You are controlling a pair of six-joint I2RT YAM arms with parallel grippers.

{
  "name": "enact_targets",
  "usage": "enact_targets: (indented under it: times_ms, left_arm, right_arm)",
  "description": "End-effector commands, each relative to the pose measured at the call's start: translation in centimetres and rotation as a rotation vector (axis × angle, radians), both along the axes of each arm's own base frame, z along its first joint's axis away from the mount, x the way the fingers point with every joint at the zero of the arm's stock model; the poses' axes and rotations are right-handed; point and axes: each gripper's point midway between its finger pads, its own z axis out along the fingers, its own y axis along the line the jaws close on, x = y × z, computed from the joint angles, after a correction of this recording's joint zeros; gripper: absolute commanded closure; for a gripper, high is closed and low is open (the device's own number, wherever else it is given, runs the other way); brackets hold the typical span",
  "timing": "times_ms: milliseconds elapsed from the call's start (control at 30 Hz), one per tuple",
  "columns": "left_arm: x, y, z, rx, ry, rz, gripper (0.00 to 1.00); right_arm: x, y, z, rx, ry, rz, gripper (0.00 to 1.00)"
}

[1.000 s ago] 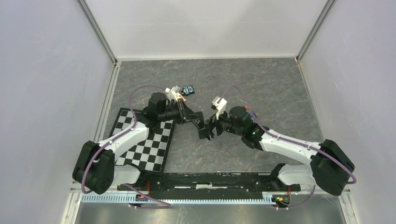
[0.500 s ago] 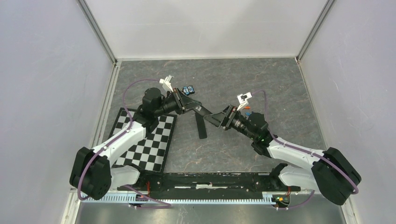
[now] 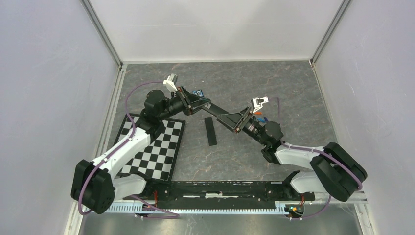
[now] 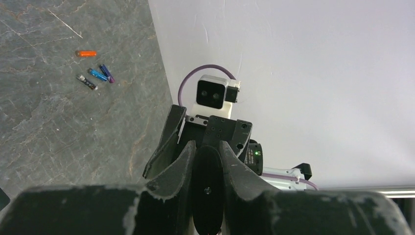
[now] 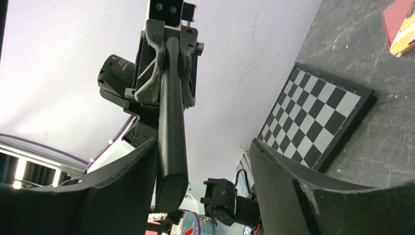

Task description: Load the batteries into the remote control

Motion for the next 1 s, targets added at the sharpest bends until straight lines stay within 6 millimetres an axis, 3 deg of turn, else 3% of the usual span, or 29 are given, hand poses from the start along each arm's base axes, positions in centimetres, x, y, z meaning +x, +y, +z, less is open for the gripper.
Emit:
enact_targets:
  times_ms: [0,67,267,533,733,967]
  left_arm:
    - [-0.3,0.1,2.7,-0.065,-0.038,-0.003,0.98]
    - [-0.4,0.0,2.4,-0.062,-0.032,-0.008,0.98]
    - [-0.6,-0.1,2.2,-0.06,-0.032,-0.025,0.98]
    - [-0.8,0.0,3.4,-0.099,-0.041,-0.018,0.98]
    - [-1.3,0.8,6.1,-0.22,-0.025,0.0,0.98]
    - [-1.5,2.1,8.8,-0.302,-0.05,0.018,0.98]
  right_arm:
    - [0.1,-0.5,4.3,0.148,-0.092,0.017,0.26]
    - [0.4,-0.1,5.1,0.161,-0.099,0.028,0.26]
    - [1.7,1.0,4.5,0.113,-0.067,0.031,0.29]
    - [1.5,0.8,2.9,0.085,-0.053,0.025,0.72]
    - [0.5,-0.4,3.3,0.112,-0.115,0.029,0.84]
    - [1.1,-1.0,1.8,0.033,-0.116,0.017,0.89]
